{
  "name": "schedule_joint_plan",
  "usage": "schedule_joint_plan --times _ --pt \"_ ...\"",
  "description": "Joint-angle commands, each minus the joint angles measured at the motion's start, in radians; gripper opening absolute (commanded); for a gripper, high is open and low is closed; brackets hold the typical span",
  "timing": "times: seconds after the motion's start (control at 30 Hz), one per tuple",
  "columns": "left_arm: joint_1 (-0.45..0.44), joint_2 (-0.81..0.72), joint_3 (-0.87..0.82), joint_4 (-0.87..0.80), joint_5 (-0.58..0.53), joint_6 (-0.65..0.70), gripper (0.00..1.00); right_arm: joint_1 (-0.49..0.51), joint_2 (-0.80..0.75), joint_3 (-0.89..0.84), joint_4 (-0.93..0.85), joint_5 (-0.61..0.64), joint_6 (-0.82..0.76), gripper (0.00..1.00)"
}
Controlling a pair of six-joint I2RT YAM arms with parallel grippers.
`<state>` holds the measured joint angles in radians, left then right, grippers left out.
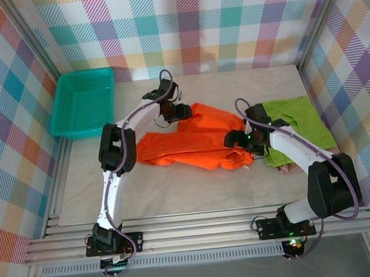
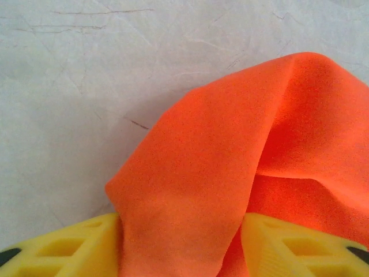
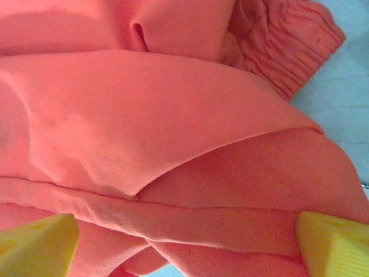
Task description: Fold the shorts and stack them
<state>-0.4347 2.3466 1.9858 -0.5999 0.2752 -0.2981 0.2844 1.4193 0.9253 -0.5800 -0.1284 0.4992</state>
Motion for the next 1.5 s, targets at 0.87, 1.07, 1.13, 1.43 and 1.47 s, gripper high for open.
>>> schedule_joint_plan --times 0.87,1.07,1.13,1.43,1.47 --pt "0.165 -0.125 0.546 -0.250 -0.175 -0.004 0.00 0.043 -0.255 0.333 -0.126 0.053 -0.294 0.00" --pt "0.217 -0.084 0.605 -0.285 -0.108 0.000 0.46 0.258 -0.305 0.229 -0.149 0.200 -0.402 0.16" --pt "0.218 -0.091 0.585 -0.302 -0.070 0.023 0.66 0.289 -0.287 0.181 -0.164 0.195 -0.375 0.30" --pt "0.186 -0.476 -0.069 -0.102 -0.080 0.026 0.91 0.308 -0.202 0.121 -0.143 0.106 -0.302 0.82" --pt "0.187 -0.528 -0.151 -0.078 -0.090 0.010 0.92 0.306 -0.185 0.137 -0.132 0.099 -0.286 0.84"
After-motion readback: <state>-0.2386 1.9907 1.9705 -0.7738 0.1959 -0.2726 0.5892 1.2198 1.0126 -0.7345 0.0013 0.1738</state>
